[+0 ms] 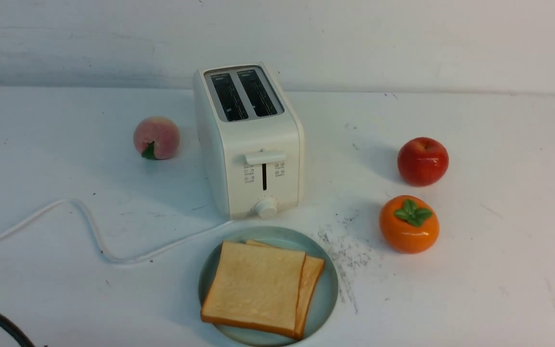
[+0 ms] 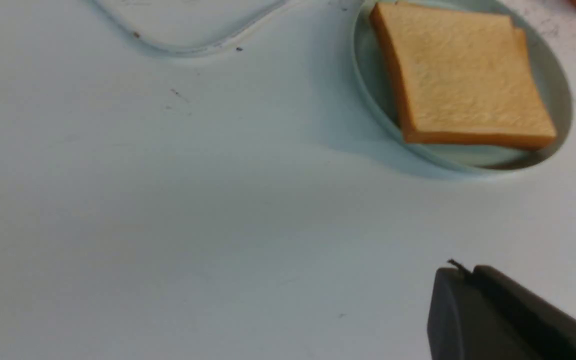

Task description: Take toasted bread from bread machine on white table place on plate.

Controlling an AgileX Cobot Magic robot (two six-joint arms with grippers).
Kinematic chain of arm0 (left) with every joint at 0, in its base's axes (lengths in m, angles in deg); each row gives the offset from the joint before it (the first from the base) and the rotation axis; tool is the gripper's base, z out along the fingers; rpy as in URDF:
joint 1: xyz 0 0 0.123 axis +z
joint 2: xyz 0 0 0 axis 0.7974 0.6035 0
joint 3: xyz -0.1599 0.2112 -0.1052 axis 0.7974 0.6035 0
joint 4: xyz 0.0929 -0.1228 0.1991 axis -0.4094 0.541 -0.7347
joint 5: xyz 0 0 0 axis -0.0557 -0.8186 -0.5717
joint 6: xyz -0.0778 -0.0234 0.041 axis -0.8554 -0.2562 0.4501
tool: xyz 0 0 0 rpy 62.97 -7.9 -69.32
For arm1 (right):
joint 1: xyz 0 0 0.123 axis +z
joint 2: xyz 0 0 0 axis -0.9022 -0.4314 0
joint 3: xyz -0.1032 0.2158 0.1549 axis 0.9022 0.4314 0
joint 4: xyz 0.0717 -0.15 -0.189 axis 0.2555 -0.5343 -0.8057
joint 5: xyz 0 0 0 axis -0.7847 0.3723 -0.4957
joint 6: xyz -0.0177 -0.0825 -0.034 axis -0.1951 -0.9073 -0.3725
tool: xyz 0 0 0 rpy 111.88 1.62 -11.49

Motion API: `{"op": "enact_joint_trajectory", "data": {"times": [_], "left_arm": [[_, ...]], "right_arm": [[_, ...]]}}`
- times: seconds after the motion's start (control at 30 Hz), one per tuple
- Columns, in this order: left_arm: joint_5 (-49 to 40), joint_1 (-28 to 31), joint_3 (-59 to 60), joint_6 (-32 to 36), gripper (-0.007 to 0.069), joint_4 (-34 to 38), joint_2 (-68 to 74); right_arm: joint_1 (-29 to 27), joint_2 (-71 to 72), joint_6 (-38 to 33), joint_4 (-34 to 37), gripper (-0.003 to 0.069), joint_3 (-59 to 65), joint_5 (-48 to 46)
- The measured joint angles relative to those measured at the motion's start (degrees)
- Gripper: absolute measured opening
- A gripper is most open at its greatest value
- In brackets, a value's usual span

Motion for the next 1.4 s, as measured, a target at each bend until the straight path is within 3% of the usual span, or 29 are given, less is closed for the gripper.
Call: {"op": "enact_joint_trajectory", "data": {"times": [0.43,0.67,0.87,1.0,1.13,1.23,1.4], "left_arm": [[2.19,0.00,1.48,-0.02,0.0015,-1.49,0.00],[17.75,0.00,1.52,-1.21,0.0018,3.16,0.00],[21.10,0.07,1.52,8.08,0.0021,9.17,0.00],[21.43,3.29,1.52,13.76,0.0021,14.66,0.00],[22.21,13.16,1.61,19.15,0.0021,20.91,-0.06],[24.20,19.70,3.39,20.72,0.0021,21.83,-0.06],[28.01,25.81,10.81,20.82,0.0029,21.83,-5.16]], "right_arm": [[0.00,0.00,0.00,0.00,0.0102,0.00,0.00],[0.00,0.00,0.00,0.00,0.0113,0.00,0.00],[0.00,0.00,0.00,0.00,0.0118,0.00,0.00],[0.00,0.00,0.00,0.00,0.0121,0.00,0.00],[0.00,0.00,0.00,0.00,0.0130,0.00,0.00],[0.00,0.00,0.00,0.00,0.0133,0.00,0.00],[0.00,0.00,0.00,0.00,0.0139,0.00,0.00]]}}
